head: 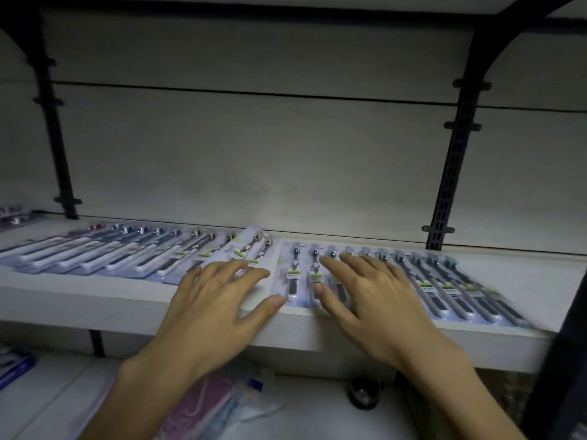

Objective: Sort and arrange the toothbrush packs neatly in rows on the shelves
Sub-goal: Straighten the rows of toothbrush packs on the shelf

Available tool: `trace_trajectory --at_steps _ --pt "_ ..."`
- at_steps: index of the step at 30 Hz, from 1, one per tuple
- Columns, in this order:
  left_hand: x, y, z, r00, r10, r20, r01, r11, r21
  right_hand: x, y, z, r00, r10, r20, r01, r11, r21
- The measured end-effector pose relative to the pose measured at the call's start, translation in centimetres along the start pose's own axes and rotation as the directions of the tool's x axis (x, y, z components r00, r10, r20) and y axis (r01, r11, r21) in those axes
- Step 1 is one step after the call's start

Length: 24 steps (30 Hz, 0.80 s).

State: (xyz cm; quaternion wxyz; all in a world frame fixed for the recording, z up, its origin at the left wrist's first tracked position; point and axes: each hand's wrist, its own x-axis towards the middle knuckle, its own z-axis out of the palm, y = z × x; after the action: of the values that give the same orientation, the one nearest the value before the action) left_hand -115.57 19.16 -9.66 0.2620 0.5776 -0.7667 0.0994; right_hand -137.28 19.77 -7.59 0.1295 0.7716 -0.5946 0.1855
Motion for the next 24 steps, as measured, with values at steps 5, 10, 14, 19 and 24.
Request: trace_trajectory --at_steps 5,10,14,19,24 --pt "0.6 -6.6 -1.4 0.999 0.049 -0.01 -0.048 0.999 0.018 2.8 -6.5 1.3 1.0 0.001 0.022 -0.001 1.0 0.011" --pt "1.2 -12.4 -1.9 0.994 0.103 0.04 -0.104 0.994 0.018 5.6 -11.7 3.7 0.999 0.017 0.046 -0.022 0.995 0.093" --pt "1.9 -14.2 -1.8 0.985 0.162 0.055 -0.159 0.986 -0.05 7.1 -13.8 4.8 0.996 0.018 0.082 -0.033 0.983 0.182" --pt "2.5 -14.1 -1.1 0.969 0.226 0.097 -0.215 0.97 -0.117 7.4 -14.1 5.2 0.993 0.032 0.118 -0.057 0.975 0.213" --pt "2.9 -13.2 -1.0 0.951 0.29 0.104 -0.275 0.952 -0.136 7.2 -13.4 6.3 0.996 0.076 0.041 -0.084 0.96 0.266"
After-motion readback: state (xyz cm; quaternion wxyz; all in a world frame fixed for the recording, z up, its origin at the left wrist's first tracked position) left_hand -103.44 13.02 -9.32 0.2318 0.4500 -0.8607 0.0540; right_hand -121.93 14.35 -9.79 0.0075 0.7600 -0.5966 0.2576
